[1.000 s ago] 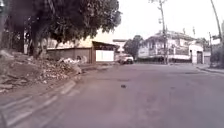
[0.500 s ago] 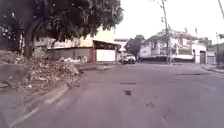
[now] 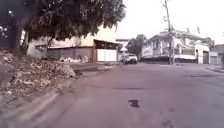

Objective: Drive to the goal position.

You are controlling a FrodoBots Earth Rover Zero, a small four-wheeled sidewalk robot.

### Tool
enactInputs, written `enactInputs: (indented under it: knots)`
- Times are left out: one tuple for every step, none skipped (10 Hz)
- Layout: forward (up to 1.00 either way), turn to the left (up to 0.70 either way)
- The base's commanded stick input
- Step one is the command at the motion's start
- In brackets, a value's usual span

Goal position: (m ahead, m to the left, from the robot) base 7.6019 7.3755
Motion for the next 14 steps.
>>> enactInputs:
  knots:
    - [1.00, 0.00]
    - [1.00, 0.00]
    - [1.00, 0.00]
    - [1.00, 0.00]
    - [1.00, 0.00]
    - [1.00, 0.00]
    - [1.00, 0.00]
    - [1.00, 0.00]
    - [1.00, 0.00]
    - [1.00, 0.00]
    - [1.00, 0.00]
    - [1.00, 0.00]
    - [1.00, 0.00]
    - [1.00, 0.00]
